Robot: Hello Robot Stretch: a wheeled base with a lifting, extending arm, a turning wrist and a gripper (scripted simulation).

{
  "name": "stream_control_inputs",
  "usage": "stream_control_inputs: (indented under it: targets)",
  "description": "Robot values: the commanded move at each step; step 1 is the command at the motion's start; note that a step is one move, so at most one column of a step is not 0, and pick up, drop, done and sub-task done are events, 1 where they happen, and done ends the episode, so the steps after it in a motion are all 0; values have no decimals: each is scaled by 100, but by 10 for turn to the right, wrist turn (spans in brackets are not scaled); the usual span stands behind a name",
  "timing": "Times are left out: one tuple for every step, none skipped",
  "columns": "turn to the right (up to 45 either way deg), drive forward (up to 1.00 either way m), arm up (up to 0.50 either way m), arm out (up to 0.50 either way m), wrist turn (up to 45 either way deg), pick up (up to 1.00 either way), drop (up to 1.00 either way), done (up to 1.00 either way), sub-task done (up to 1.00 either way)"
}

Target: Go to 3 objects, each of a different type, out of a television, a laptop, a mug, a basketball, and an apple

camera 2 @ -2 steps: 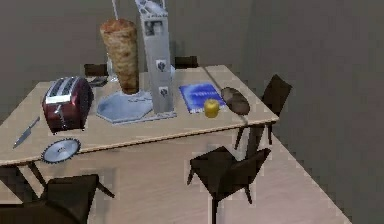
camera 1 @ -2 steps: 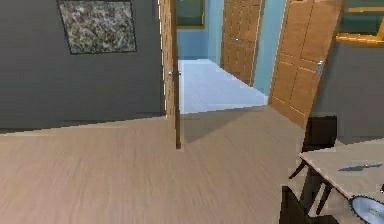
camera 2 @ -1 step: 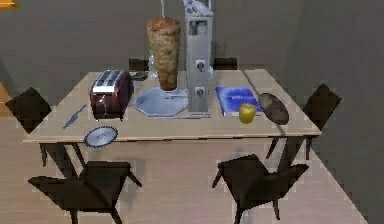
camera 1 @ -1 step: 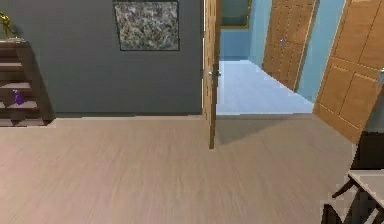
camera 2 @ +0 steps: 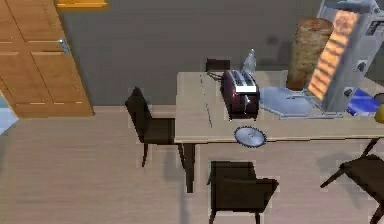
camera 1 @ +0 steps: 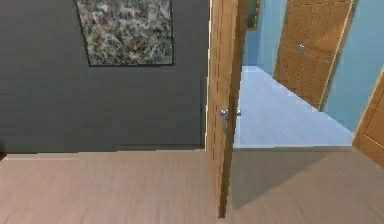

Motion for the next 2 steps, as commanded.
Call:
stream_control_inputs:
  targets:
    - [300,0,0,0,0,0,0,0,0]
    - [0,10,0,0,0,0,0,0,0]
